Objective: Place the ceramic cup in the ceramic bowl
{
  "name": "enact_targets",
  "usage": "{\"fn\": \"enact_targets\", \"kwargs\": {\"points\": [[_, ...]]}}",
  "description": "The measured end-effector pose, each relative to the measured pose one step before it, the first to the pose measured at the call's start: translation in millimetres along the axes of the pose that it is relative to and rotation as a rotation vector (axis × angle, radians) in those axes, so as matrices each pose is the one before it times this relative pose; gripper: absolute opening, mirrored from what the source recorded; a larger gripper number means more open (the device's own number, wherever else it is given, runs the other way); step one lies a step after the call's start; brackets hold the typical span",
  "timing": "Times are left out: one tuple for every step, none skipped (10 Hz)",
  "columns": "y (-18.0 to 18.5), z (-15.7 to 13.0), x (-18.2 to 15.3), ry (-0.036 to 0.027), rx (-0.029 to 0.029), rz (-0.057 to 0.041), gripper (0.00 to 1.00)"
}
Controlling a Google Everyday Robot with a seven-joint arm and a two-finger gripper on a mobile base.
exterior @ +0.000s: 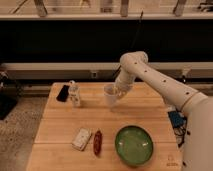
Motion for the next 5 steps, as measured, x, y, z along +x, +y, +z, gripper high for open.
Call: {"fn": "enact_targets", "kwargs": {"points": [[5.09,-2.60,-2.18,-0.00290,0.00152,0.00422,0.00],[7.63,-4.04,-3.64,-0.00415,0.00343,0.00448,0.00],[13.54,-5.35,-3.12,-0.00525,-0.00003,0.00988,0.00],[4.32,-1.99,-1.61,-0.00198,0.00299,0.00471,0.00],[0.47,-1.49,-4.03,-0.00064,0.00770,0.00072,0.00]]}}
